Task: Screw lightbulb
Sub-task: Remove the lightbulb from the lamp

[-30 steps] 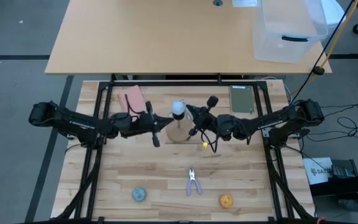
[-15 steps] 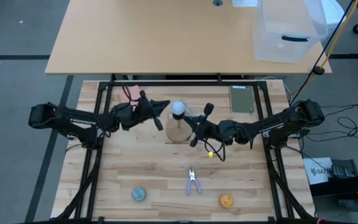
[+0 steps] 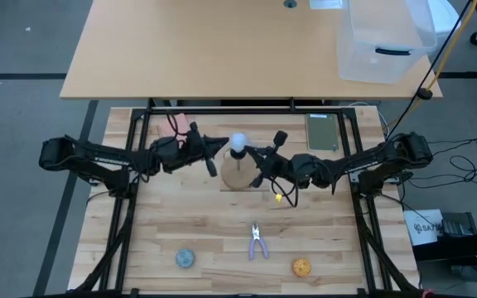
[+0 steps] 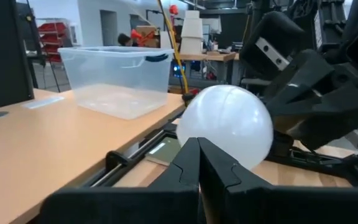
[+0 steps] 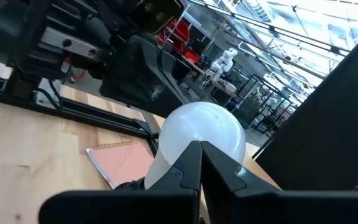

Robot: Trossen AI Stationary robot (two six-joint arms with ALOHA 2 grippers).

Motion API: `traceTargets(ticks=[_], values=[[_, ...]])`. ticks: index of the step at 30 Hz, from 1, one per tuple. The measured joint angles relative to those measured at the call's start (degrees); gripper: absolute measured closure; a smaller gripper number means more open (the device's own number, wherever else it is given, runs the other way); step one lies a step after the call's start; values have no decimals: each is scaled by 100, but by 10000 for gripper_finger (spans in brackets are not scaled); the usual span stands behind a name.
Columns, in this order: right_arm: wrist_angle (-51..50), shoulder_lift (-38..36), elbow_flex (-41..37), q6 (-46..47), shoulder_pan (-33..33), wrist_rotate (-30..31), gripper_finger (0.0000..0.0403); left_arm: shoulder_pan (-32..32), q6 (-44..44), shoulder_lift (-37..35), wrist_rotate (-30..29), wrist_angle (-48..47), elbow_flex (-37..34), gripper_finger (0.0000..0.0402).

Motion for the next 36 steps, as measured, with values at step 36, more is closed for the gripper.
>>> traceTargets(ticks=[36], values=[[-505,17,-2,307,282,182,403,-405,926,-125,-1026,104,-1,401]])
